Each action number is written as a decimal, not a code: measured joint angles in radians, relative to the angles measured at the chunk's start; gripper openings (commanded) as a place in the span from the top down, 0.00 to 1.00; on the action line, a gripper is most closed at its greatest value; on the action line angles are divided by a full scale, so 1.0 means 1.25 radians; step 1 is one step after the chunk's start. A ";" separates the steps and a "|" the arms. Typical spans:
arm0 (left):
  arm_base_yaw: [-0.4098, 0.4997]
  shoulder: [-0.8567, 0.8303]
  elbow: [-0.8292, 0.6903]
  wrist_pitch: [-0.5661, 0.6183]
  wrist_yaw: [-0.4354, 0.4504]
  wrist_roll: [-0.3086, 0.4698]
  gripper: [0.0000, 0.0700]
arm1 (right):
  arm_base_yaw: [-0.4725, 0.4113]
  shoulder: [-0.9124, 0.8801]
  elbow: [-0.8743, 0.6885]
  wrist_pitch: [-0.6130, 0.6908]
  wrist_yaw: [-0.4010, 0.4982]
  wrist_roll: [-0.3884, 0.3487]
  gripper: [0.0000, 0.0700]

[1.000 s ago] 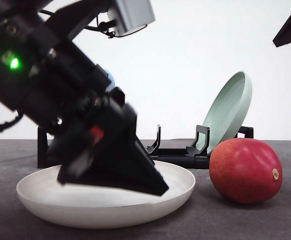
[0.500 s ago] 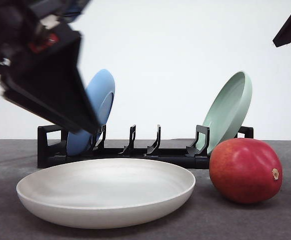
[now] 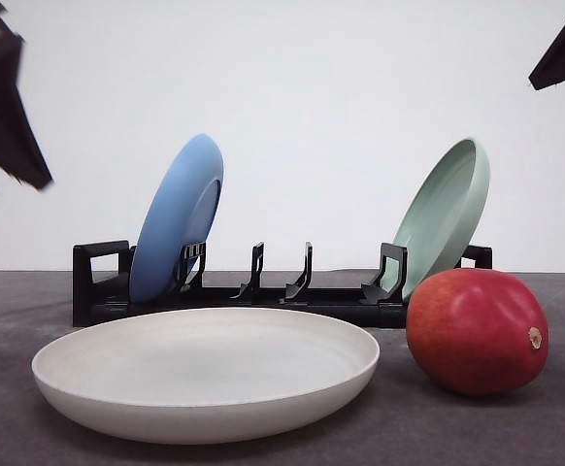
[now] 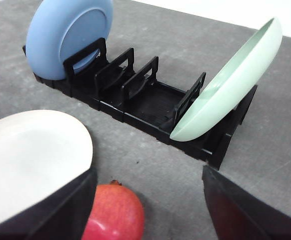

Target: Place pomegranate in white plate

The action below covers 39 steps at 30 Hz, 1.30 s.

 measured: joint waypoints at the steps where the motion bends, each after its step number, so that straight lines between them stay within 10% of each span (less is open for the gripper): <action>1: 0.016 -0.013 0.000 -0.003 0.006 0.000 0.36 | 0.000 0.000 0.000 0.000 0.000 0.010 0.39; 18: 0.171 -0.146 0.000 -0.108 0.060 -0.001 0.36 | 0.052 0.095 0.041 -0.119 -0.063 0.294 0.40; 28: 0.171 -0.146 0.000 -0.098 0.060 -0.001 0.36 | 0.173 0.363 0.206 -0.230 0.099 0.315 0.38; 33: 0.171 -0.146 0.000 -0.098 0.060 0.000 0.36 | 0.211 0.472 0.249 -0.223 0.132 0.315 0.14; 39: 0.171 -0.146 0.000 -0.098 0.060 -0.001 0.37 | 0.219 0.559 0.249 -0.209 0.144 0.309 0.10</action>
